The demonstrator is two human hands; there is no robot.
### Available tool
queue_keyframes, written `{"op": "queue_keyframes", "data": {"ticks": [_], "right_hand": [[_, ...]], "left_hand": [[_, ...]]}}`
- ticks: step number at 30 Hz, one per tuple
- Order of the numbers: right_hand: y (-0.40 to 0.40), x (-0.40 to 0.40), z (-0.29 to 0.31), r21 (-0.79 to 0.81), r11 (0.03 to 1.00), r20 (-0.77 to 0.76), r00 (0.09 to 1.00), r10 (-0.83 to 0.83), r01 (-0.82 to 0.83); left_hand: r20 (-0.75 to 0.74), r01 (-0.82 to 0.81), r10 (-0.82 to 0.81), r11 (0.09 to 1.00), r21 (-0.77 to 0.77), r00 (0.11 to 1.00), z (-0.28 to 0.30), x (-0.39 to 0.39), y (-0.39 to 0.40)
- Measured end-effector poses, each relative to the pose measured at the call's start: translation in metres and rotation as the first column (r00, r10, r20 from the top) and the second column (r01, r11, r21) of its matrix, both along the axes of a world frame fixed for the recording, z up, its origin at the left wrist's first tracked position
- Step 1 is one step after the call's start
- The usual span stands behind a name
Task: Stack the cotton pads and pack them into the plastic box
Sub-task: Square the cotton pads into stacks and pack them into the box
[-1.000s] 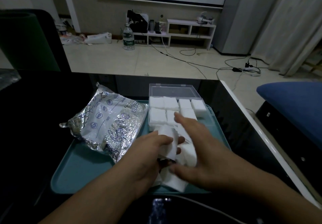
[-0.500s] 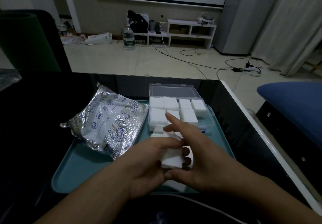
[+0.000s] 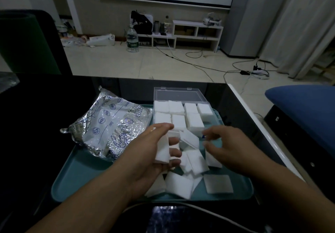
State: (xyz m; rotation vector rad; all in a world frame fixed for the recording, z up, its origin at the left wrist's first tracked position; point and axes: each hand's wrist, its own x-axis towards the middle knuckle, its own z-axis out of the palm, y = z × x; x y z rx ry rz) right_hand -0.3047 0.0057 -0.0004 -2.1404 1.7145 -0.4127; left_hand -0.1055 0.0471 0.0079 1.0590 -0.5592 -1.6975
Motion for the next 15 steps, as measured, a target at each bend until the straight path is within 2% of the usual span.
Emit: {"op": "queue_keyframes", "data": {"ticks": [3, 5, 7, 10, 13, 15], "right_hand": [[0.002, 0.015, -0.009, -0.030, 0.999, -0.073, 0.997, 0.030, -0.033], [-0.001, 0.025, -0.016, -0.109, 0.992, -0.192, 0.980, 0.048, -0.070], [-0.005, 0.033, -0.022, -0.192, 0.977, -0.284, 0.958, 0.031, -0.088], [-0.010, 0.037, -0.023, -0.298, 0.949, -0.312, 0.950, 0.008, -0.105], [-0.011, 0.032, -0.017, -0.325, 0.946, -0.167, 0.985, -0.052, -0.005], [-0.003, 0.031, -0.002, -0.281, 0.952, 0.108, 0.990, -0.093, 0.120]], "left_hand": [[0.022, -0.066, 0.066, 0.998, -0.009, 0.998, -0.002, 0.001, -0.001], [0.030, -0.085, 0.085, 0.996, 0.008, 0.996, -0.004, 0.001, -0.001], [-0.007, -0.066, 0.067, 0.998, 0.023, 0.998, -0.004, 0.001, -0.001], [-0.081, -0.022, 0.026, 0.999, 0.043, 0.996, 0.001, 0.002, -0.002], [-0.117, -0.045, 0.050, 0.998, 0.050, 0.992, 0.002, 0.005, -0.003], [-0.105, -0.086, 0.092, 0.994, 0.060, 0.990, -0.001, 0.005, -0.003]]}}
